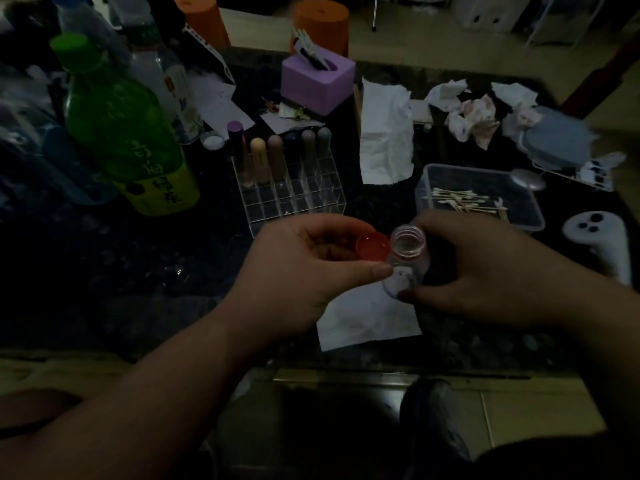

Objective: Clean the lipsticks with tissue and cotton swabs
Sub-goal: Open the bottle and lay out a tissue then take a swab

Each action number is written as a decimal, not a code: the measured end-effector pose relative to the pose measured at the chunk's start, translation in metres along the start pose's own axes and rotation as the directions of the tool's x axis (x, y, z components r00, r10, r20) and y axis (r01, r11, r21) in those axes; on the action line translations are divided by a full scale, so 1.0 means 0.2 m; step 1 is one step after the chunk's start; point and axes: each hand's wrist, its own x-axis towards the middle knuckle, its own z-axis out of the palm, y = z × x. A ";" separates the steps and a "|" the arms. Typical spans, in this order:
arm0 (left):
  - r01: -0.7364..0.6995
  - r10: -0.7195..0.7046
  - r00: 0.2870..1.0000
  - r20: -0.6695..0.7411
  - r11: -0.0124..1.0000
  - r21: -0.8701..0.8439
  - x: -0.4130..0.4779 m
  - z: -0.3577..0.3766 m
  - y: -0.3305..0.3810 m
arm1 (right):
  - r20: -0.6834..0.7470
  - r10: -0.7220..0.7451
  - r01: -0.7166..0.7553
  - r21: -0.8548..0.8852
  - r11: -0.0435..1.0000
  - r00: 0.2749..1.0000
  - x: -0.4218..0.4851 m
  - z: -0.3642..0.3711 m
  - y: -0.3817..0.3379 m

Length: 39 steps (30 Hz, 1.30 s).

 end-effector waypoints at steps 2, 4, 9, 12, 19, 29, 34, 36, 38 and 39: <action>0.011 -0.011 1.000 0.002 1.000 0.006 0.01 0.00 -0.01 | -0.019 0.023 -0.021 0.096 0.995 1.000 0.04 0.04 0.02; 0.023 -0.023 1.000 -0.008 1.000 0.004 0.01 0.00 -0.02 | -0.049 0.089 -0.079 0.187 0.979 0.995 0.10 0.06 0.07; 0.028 -0.028 0.999 -0.017 1.000 0.003 0.02 0.00 -0.04 | -0.258 0.377 -0.270 0.368 0.890 0.890 0.29 0.18 0.19; 0.017 -0.016 1.000 -0.024 0.999 0.036 0.03 0.00 -0.05 | -0.309 0.505 -0.313 0.501 0.807 0.806 0.39 0.24 0.21; 0.050 -0.047 0.996 -0.071 0.998 0.047 0.06 -0.04 -0.09 | -0.332 0.554 -0.330 0.536 0.777 0.764 0.57 0.37 0.25; 0.020 -0.018 0.995 -0.095 1.000 0.015 0.08 -0.05 -0.10 | -0.238 0.557 -0.438 0.409 0.800 0.796 0.53 0.32 0.20; 0.012 -0.008 0.991 -0.135 0.999 0.033 0.05 -0.01 -0.10 | -0.197 0.468 -0.440 0.170 0.882 0.862 0.32 0.09 0.01; -0.002 0.009 0.985 -0.171 0.999 0.041 0.03 0.02 -0.10 | -0.228 0.402 -0.327 0.307 0.894 0.887 0.20 0.04 -0.10; -0.022 0.033 0.976 -0.216 0.998 0.055 0.02 0.05 -0.11 | -0.200 0.331 -0.232 0.398 0.888 0.922 0.11 0.01 -0.21; -0.030 0.045 0.971 -0.234 0.997 0.068 0.01 0.06 -0.11 | -0.180 0.296 -0.212 0.378 0.901 0.938 0.07 0.01 -0.24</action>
